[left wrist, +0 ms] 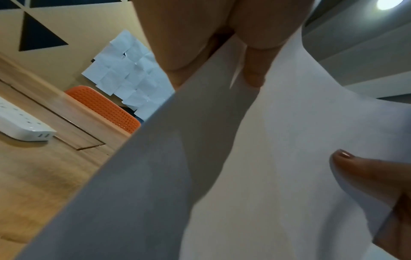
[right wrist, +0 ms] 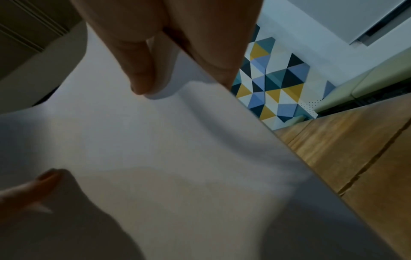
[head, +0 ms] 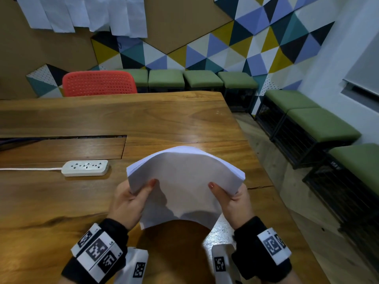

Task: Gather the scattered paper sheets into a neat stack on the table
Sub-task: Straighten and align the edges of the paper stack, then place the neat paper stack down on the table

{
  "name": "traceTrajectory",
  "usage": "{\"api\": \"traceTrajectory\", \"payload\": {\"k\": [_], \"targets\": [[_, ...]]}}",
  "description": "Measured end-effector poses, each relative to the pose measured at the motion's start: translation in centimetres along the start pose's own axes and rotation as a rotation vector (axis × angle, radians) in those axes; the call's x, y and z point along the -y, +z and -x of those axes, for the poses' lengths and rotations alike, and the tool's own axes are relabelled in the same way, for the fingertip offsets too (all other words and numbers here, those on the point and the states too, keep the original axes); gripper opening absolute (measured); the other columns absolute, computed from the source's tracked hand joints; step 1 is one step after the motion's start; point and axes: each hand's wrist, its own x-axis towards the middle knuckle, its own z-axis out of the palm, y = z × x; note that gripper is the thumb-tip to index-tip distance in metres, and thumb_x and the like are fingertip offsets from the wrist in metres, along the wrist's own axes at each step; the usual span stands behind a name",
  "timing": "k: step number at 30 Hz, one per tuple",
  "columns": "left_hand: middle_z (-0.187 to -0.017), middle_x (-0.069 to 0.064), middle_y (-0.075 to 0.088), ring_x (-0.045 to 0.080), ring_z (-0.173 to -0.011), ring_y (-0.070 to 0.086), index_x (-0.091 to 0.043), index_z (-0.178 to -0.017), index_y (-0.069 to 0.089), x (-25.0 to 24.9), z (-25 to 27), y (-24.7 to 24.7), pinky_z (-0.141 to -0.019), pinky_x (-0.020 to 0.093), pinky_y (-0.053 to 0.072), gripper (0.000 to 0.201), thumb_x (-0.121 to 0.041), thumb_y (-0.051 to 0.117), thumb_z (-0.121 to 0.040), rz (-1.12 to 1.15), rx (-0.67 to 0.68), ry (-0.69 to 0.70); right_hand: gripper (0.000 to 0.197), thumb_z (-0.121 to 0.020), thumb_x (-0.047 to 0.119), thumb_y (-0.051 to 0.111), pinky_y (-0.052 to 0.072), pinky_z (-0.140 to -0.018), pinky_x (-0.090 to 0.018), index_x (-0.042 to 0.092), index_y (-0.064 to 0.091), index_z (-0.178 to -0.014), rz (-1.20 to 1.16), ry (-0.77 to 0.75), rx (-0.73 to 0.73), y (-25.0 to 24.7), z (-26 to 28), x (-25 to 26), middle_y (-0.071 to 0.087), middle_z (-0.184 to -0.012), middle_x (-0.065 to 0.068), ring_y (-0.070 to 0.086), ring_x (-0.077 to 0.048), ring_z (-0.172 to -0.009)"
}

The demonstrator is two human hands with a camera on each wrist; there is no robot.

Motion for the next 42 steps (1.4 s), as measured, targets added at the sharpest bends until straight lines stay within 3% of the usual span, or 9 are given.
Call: {"api": "traceTrajectory", "payload": {"k": [5,10,16,19,26,30,34,37,42], "targets": [[-0.083,-0.01,0.064,0.003,-0.084,0.057,-0.036,-0.088,0.054,0.4,1.1,0.5,-0.08,0.035,0.048,0.026,-0.01,0.058,-0.085,0.029,-0.059,-0.103,0.03,-0.082,-0.003,0.061,0.056,-0.066,-0.022,0.027,0.064,-0.08,0.036,0.012,-0.044,0.5,0.7,-1.0,0.073,-0.075,0.017,0.067,0.0,-0.074],[-0.091,0.001,0.06,0.012,-0.089,0.054,-0.032,-0.085,0.053,1.4,1.1,0.7,-0.081,0.037,0.044,0.02,-0.015,0.063,-0.083,0.072,-0.061,-0.269,0.023,-0.081,0.004,0.066,0.055,-0.079,-0.051,0.027,0.062,-0.078,0.136,0.078,-0.103,0.8,0.1,-1.9,0.069,-0.08,-0.002,0.066,-0.024,-0.085],[-0.086,0.0,0.058,0.009,-0.082,0.052,-0.031,-0.083,0.052,1.7,0.9,0.5,-0.066,0.026,0.043,0.021,-0.013,0.063,-0.083,0.064,-0.079,-0.296,0.024,-0.081,0.005,0.067,0.055,-0.078,-0.049,0.027,0.062,-0.073,0.17,0.118,-0.104,1.0,0.5,-2.4,0.068,-0.079,0.0,0.065,-0.02,-0.08],[-0.084,0.0,0.059,0.008,-0.079,0.053,-0.029,-0.081,0.052,1.9,0.9,0.7,-0.063,0.024,0.043,0.024,-0.008,0.064,-0.082,0.05,-0.088,-0.289,0.024,-0.081,0.005,0.066,0.055,-0.079,-0.053,0.027,0.061,-0.073,0.206,0.148,-0.106,1.1,0.5,-2.9,0.068,-0.083,-0.011,0.065,-0.029,-0.085],[-0.083,-0.002,0.059,0.016,-0.084,0.056,-0.027,-0.082,0.054,4.5,0.9,0.7,-0.063,0.023,0.041,0.018,-0.014,0.066,-0.082,0.009,-0.088,-0.383,0.009,-0.078,0.012,0.07,0.056,-0.079,-0.046,0.016,0.063,-0.083,0.228,0.267,-0.12,0.7,0.2,-6.2,0.069,-0.093,-0.018,0.066,-0.031,-0.089],[-0.092,0.002,0.059,0.024,-0.094,0.055,-0.012,-0.097,0.055,7.5,1.4,0.5,-0.08,0.029,0.039,0.014,-0.02,0.06,-0.086,-0.2,-0.033,-0.476,0.028,-0.079,0.018,0.068,0.052,-0.081,-0.035,0.006,0.064,-0.104,0.442,0.392,-0.059,0.1,1.1,-9.4,0.07,-0.099,-0.012,0.065,-0.027,-0.096],[-0.091,0.016,0.071,0.03,-0.09,0.066,0.003,-0.096,0.066,8.9,1.6,-0.1,-0.081,0.034,0.05,0.028,-0.022,0.063,-0.084,-0.448,-0.011,-0.351,0.019,-0.081,0.013,0.066,0.049,-0.079,-0.027,0.013,0.062,-0.1,0.495,0.312,-0.048,-0.3,1.8,-9.5,0.068,-0.094,-0.002,0.063,-0.018,-0.092],[-0.089,0.003,0.063,0.028,-0.09,0.062,-0.006,-0.103,0.059,9.2,1.5,-0.1,-0.081,0.036,0.049,0.024,-0.018,0.065,-0.083,-0.412,-0.007,-0.318,0.026,-0.081,0.011,0.064,0.045,-0.077,-0.022,0.025,0.053,-0.101,0.509,0.299,0.0,-0.3,1.6,-9.1,0.061,-0.09,0.004,0.059,-0.013,-0.088],[-0.098,0.0,0.059,0.023,-0.093,0.056,-0.015,-0.112,0.052,11.1,1.9,0.4,-0.084,0.032,0.044,0.028,-0.01,0.061,-0.085,-0.341,0.027,-0.476,0.03,-0.082,0.013,0.064,0.047,-0.087,-0.025,0.019,0.056,-0.11,0.574,0.462,0.107,-0.3,1.6,-11.0,0.062,-0.097,0.006,0.062,-0.017,-0.102]]}}
